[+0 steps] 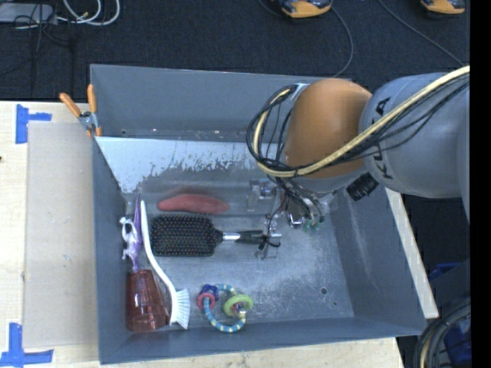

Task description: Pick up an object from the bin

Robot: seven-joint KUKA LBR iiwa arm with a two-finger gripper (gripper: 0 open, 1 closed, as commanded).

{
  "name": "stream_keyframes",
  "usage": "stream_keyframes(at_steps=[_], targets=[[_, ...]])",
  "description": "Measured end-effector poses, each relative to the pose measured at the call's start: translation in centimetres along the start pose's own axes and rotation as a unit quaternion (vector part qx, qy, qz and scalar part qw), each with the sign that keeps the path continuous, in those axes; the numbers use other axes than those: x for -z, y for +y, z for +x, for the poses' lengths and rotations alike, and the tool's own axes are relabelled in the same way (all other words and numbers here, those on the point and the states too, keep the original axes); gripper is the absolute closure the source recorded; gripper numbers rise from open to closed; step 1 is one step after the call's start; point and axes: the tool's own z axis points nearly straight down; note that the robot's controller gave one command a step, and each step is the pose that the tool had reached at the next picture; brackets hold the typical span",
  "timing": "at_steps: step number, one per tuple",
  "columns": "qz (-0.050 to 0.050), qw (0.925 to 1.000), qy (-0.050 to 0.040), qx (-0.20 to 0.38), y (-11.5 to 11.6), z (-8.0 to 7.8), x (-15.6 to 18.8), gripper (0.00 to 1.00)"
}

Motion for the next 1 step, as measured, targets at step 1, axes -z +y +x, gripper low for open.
stream_keyframes(at_steps=[1], targets=[[0.0, 1.0, -0.004, -0.001, -0.02, -0.16, 0.46, 0.0]])
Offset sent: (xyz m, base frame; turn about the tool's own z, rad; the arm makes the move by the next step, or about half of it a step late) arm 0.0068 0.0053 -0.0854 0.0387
